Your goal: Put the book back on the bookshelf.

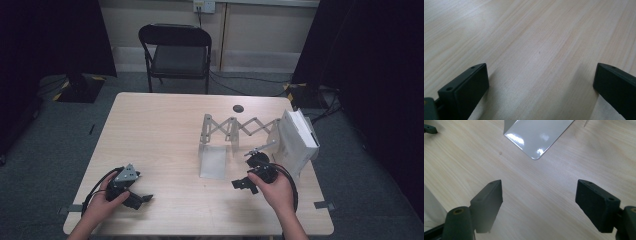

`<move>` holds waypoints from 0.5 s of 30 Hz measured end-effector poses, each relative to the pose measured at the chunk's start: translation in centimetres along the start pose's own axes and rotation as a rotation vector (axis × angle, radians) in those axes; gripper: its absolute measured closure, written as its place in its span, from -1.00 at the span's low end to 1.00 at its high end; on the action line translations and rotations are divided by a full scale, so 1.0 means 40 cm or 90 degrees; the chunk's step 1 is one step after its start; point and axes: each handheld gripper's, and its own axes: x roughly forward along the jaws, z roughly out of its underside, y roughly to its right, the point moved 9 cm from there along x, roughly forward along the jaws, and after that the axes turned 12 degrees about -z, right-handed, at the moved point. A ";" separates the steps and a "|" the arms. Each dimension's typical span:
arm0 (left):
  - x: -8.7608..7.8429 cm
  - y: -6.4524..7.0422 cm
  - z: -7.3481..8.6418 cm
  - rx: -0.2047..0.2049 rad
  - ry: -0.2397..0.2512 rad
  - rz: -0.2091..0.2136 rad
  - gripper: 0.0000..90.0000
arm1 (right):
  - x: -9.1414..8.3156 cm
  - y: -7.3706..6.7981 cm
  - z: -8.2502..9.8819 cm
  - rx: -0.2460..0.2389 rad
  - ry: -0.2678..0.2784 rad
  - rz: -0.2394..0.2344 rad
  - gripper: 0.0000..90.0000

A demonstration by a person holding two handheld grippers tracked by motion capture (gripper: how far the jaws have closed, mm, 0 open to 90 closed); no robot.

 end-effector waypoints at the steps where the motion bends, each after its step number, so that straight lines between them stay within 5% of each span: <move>1: 0.000 0.000 0.000 -0.001 0.000 0.000 -1.00 | 0.002 -0.001 0.000 0.000 -0.001 -0.003 -0.53; 15: 0.000 0.000 0.000 -0.001 0.000 0.000 -1.00 | 0.040 -0.012 -0.006 -0.005 -0.004 -0.016 -0.53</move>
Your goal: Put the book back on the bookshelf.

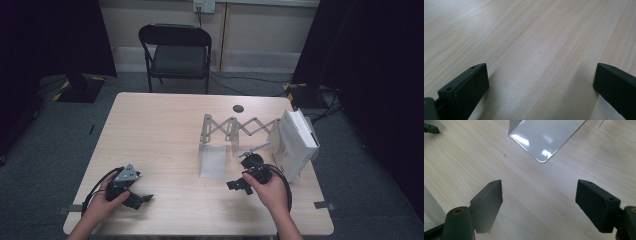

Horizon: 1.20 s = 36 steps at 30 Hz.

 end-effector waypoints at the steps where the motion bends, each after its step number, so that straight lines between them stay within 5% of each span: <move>1: 0.000 0.000 0.000 0.000 0.000 0.000 -1.00 | 0.002 -0.001 0.000 0.000 -0.002 -0.001 -0.53; 36: 0.000 0.000 0.000 0.001 0.000 0.000 -1.00 | 0.141 -0.039 -0.009 -0.032 -0.026 -0.038 -0.53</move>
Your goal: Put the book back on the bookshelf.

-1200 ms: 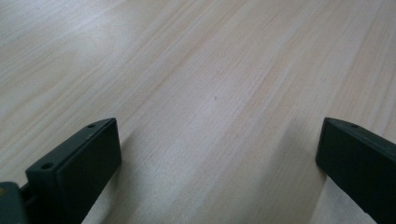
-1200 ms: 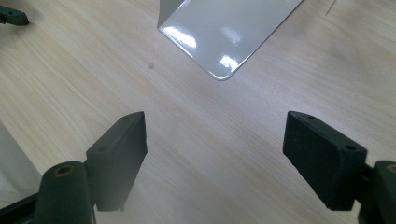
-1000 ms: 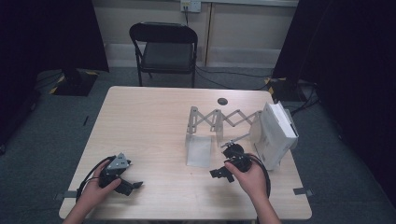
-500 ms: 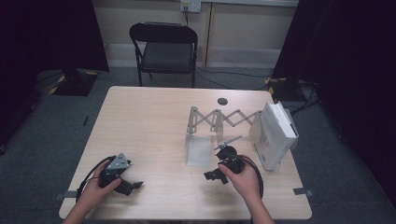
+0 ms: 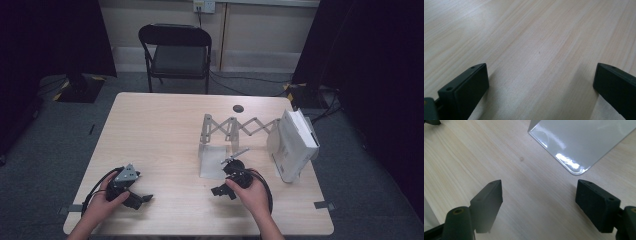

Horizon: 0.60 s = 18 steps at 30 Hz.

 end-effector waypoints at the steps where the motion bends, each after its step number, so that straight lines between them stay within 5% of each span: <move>1: 0.000 0.000 0.000 0.000 0.000 0.000 -1.00 | 0.005 0.000 0.000 0.000 -0.001 0.000 -0.53; 13: 0.000 0.000 0.000 0.000 0.000 0.000 -1.00 | 0.037 0.001 -0.008 -0.014 0.008 0.005 -0.55; 18: 0.000 0.000 0.000 0.000 0.000 0.000 -1.00 | 0.048 0.001 -0.015 -0.056 0.011 0.026 -0.60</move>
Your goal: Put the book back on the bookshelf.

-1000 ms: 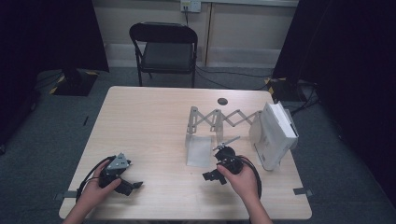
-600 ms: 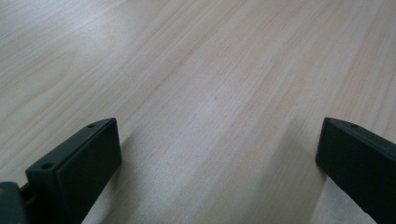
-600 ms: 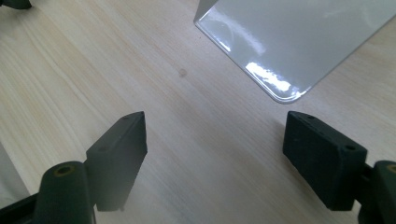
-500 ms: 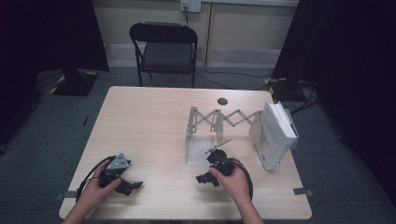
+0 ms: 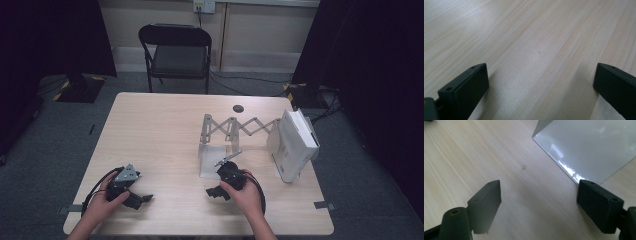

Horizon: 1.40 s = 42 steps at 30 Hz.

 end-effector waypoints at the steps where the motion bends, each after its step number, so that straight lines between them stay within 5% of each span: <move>1: 0.000 0.000 0.000 0.000 0.000 0.000 -1.00 | 0.003 0.000 -0.001 -0.005 0.002 0.005 -0.61; 7: 0.000 0.000 0.000 0.000 0.000 0.000 -1.00 | 0.018 0.001 -0.009 -0.046 0.020 0.036 -0.68; 25: 0.000 0.000 0.000 0.000 0.000 0.000 -1.00 | 0.034 -0.006 -0.003 -0.102 0.053 0.086 -0.73; 42: 0.000 0.000 0.000 0.000 0.000 0.000 -1.00 | 0.037 -0.006 0.002 -0.115 0.106 0.085 -0.73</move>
